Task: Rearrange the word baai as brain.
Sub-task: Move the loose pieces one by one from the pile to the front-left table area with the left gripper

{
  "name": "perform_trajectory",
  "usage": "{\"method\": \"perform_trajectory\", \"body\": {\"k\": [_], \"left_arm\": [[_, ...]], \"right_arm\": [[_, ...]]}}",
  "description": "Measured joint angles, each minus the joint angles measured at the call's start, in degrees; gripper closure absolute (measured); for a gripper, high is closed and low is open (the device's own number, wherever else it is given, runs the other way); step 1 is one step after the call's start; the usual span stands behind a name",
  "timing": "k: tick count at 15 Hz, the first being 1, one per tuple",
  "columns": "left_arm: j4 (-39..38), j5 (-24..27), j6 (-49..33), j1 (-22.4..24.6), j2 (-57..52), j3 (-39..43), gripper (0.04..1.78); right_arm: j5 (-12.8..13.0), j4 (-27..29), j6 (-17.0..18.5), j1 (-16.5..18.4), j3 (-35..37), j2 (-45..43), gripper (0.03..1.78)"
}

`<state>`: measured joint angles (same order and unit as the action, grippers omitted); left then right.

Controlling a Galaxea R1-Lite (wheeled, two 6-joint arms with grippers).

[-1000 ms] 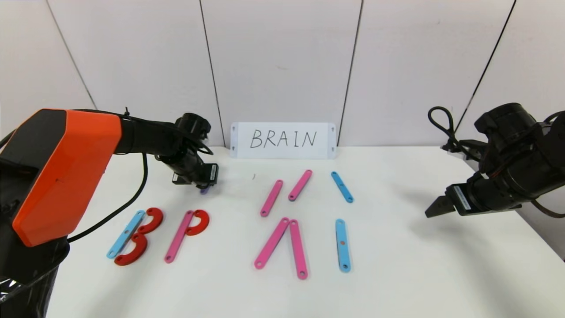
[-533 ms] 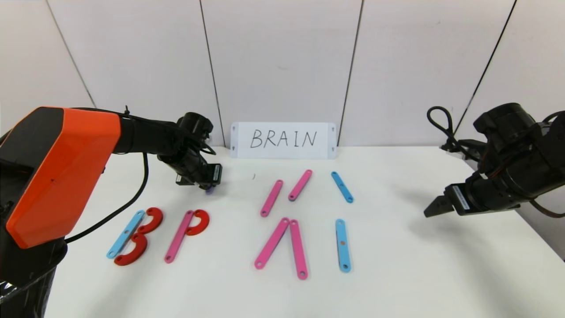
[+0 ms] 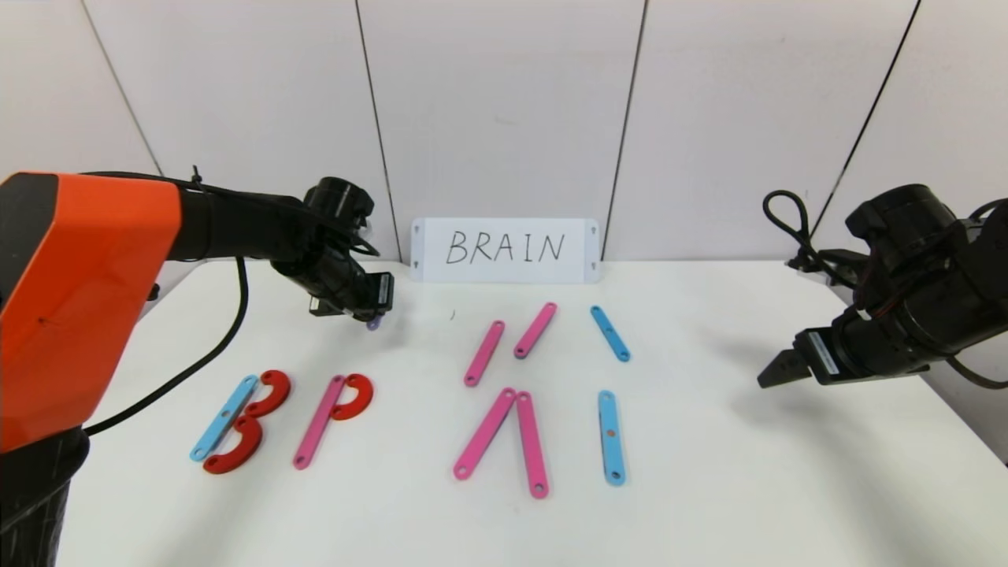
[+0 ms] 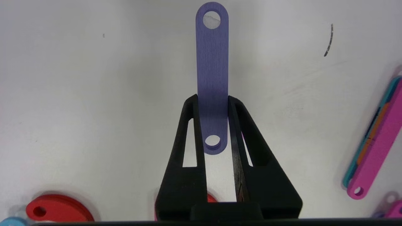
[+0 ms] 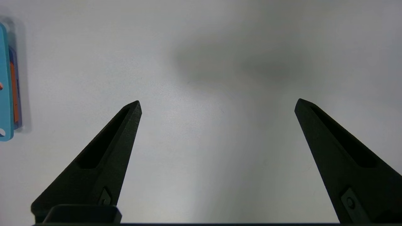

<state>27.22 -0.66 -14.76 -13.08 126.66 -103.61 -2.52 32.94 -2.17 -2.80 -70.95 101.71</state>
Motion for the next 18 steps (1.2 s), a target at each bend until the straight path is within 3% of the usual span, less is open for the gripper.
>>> {"method": "perform_trajectory", "body": {"k": [7, 14, 18], "left_arm": [[8.8, -0.7, -13.0, -3.0, -13.0, 9.0, 1.55], [9.4, -2.3, -28.6, -5.7, -25.2, 27.6, 1.55], [8.1, -2.1, -32.5, -7.8, -28.1, 34.7, 1.55]], "right_arm": [[-0.1, 0.1, 0.0, -0.3, 0.0, -0.7, 0.10], [-0.1, 0.1, 0.0, -1.6, 0.7, -1.6, 0.10], [-0.2, 0.1, -0.1, -2.3, 1.1, -2.3, 0.10]]}}
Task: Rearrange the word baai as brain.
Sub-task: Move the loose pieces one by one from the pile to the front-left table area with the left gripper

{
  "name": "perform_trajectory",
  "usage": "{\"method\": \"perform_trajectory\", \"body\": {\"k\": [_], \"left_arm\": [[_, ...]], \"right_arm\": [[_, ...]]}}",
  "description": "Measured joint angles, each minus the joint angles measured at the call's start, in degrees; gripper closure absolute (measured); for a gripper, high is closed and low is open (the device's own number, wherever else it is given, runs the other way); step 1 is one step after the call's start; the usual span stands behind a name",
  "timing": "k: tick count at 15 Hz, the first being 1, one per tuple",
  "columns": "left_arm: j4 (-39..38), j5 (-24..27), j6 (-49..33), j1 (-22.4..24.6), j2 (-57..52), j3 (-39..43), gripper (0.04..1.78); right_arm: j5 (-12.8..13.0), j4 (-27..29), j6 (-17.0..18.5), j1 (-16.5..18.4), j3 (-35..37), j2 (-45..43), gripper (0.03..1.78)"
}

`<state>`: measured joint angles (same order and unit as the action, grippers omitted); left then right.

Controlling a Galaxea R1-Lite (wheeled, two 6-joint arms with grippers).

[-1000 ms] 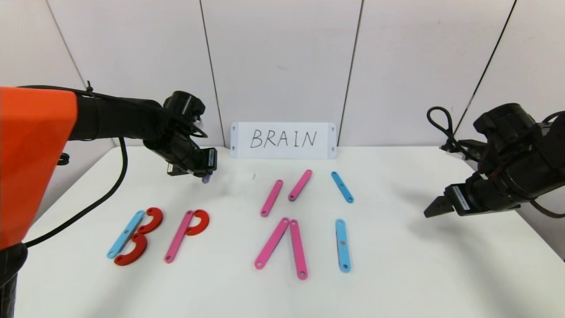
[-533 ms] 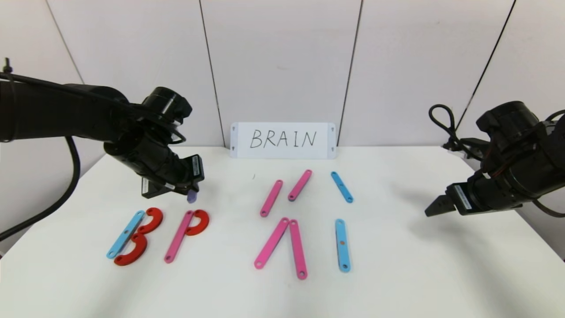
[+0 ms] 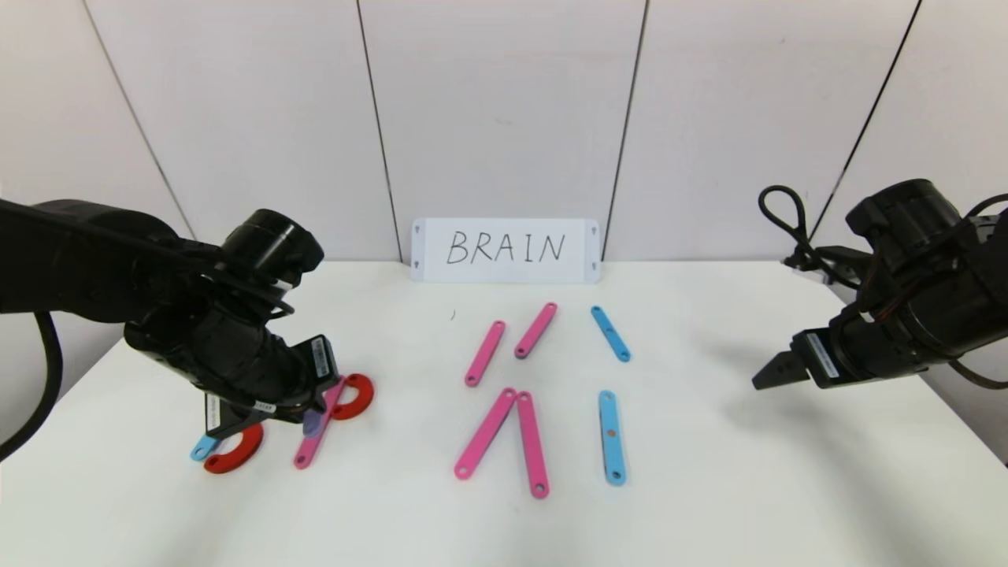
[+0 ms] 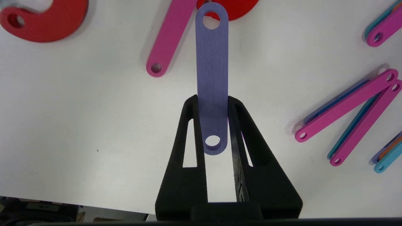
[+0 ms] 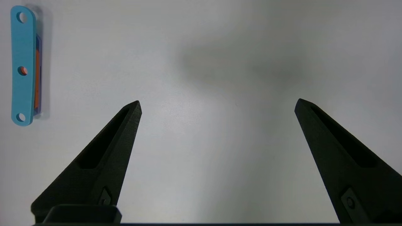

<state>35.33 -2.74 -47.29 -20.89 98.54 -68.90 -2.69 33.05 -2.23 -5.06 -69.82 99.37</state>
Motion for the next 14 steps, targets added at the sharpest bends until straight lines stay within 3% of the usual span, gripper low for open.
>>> {"method": "perform_trajectory", "body": {"k": [6, 14], "left_arm": [[-5.6, 0.2, -2.3, -4.2, -2.0, 8.2, 1.55], [-11.1, 0.1, -3.9, -4.8, 0.4, 12.6, 1.55]], "right_arm": [[0.0, 0.0, 0.0, -0.7, 0.4, -0.1, 0.10], [0.0, 0.0, 0.0, -1.0, 0.4, -0.1, 0.10]]}}
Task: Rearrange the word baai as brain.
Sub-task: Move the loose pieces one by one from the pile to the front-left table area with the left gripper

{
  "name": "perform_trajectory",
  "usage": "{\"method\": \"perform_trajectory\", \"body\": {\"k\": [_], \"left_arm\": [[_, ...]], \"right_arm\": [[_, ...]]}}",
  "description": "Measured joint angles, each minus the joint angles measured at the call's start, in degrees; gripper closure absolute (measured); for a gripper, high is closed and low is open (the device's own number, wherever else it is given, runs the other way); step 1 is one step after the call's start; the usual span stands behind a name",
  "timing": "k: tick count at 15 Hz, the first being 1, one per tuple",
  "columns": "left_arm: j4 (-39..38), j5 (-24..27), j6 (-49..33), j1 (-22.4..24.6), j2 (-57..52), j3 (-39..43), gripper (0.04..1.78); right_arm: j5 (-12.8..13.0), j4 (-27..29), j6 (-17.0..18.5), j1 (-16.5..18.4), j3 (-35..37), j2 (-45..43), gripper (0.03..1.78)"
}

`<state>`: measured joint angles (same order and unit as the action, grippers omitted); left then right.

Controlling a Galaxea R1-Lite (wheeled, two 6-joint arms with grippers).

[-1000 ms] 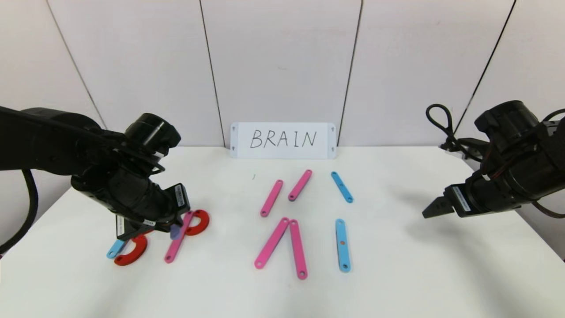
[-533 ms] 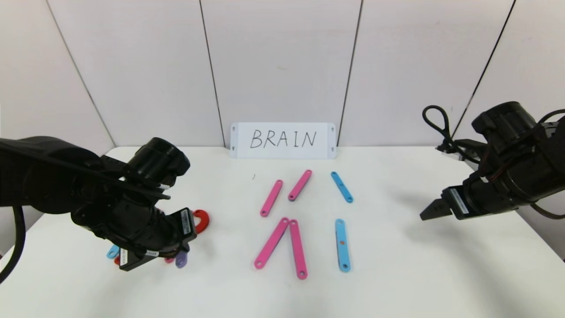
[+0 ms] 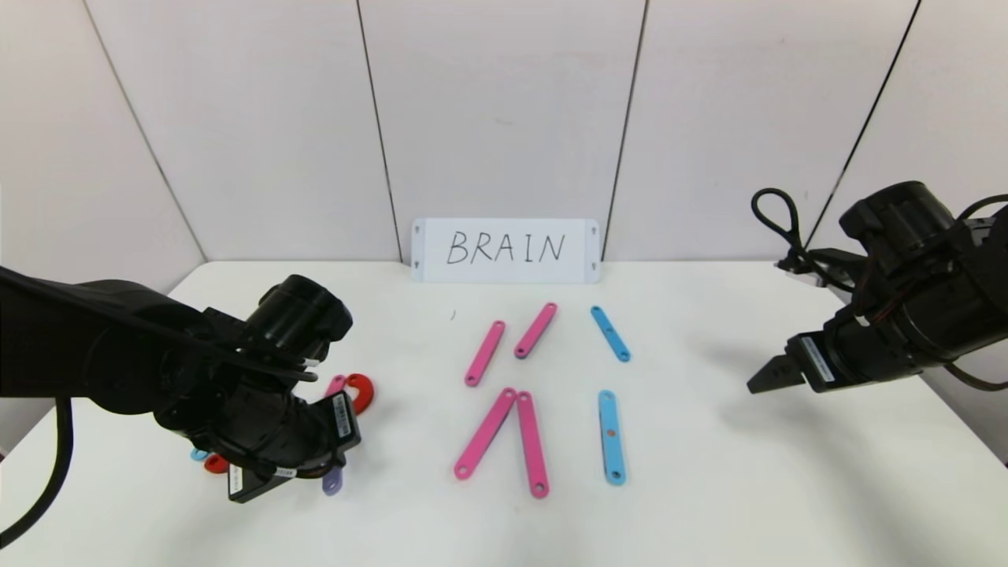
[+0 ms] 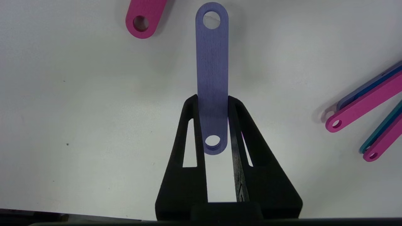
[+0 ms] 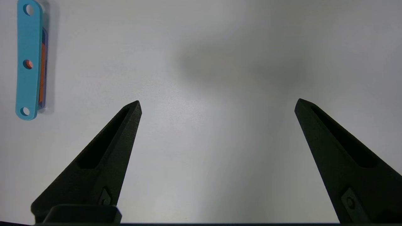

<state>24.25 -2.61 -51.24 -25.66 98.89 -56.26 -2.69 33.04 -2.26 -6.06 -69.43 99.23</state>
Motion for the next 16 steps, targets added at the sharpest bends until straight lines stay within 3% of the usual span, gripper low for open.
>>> {"method": "perform_trajectory", "body": {"k": [16], "left_arm": [[-3.9, -2.7, -1.0, 0.2, 6.2, -0.2, 1.55]], "right_arm": [[-0.3, 0.0, 0.0, 0.1, 0.1, -0.8, 0.10]]}}
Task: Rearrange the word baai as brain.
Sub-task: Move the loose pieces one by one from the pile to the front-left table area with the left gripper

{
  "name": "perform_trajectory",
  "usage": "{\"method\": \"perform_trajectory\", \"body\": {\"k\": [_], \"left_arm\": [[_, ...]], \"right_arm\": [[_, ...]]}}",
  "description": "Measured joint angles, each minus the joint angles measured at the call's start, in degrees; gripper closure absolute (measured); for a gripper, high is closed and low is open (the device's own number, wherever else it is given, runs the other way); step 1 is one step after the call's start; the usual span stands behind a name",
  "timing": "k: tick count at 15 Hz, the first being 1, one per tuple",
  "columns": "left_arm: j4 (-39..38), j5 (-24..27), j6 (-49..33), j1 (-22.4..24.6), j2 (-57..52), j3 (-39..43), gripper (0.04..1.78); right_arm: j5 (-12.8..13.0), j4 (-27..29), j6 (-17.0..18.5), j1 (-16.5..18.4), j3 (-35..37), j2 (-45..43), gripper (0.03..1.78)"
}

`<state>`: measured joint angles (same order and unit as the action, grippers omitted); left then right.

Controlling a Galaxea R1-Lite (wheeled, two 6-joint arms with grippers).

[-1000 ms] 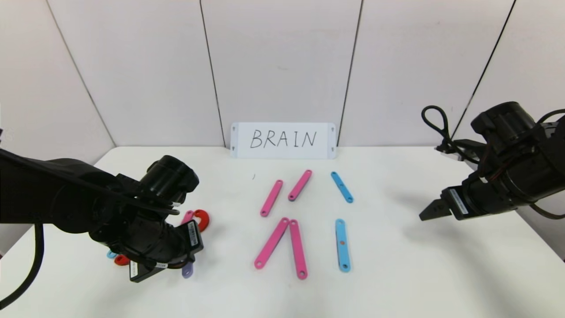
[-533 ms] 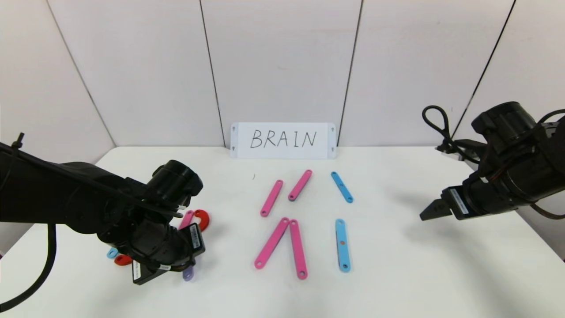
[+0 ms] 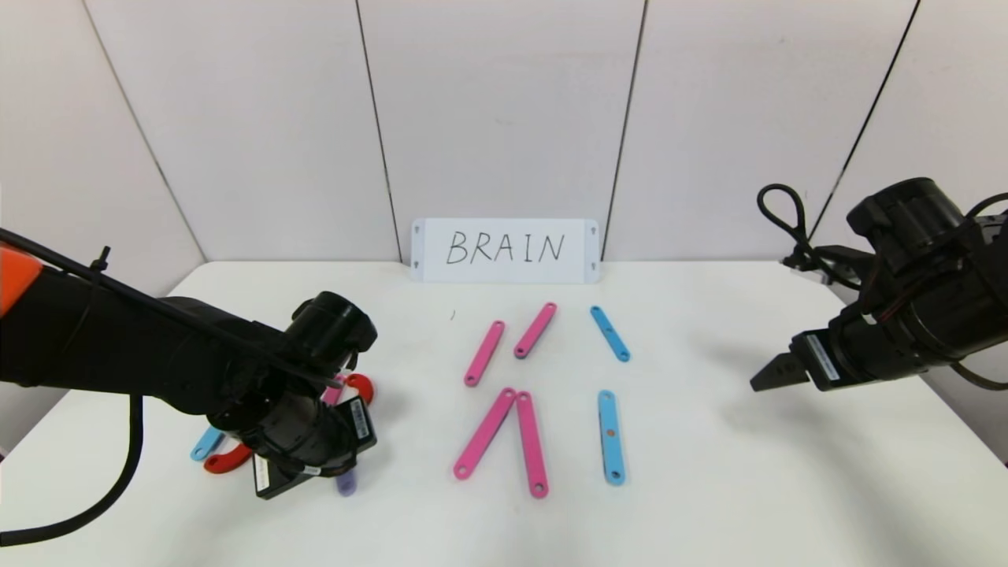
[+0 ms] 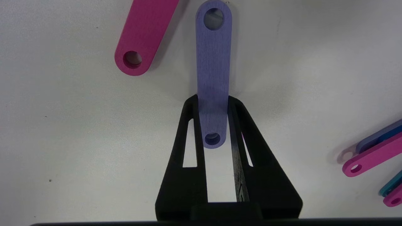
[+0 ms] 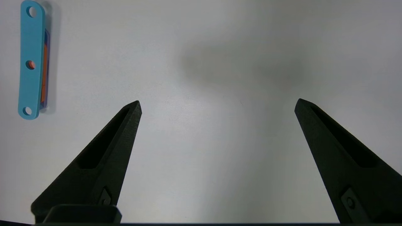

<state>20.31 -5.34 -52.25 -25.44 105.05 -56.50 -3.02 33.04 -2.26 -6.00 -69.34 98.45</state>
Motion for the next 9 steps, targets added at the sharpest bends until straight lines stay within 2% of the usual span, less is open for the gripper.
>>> {"method": "perform_trajectory", "body": {"k": [9], "left_arm": [[-2.3, -0.1, 0.0, 0.9, 1.8, -0.9, 1.55]], "right_arm": [[0.0, 0.0, 0.0, 0.0, 0.1, -0.2, 0.10]]}}
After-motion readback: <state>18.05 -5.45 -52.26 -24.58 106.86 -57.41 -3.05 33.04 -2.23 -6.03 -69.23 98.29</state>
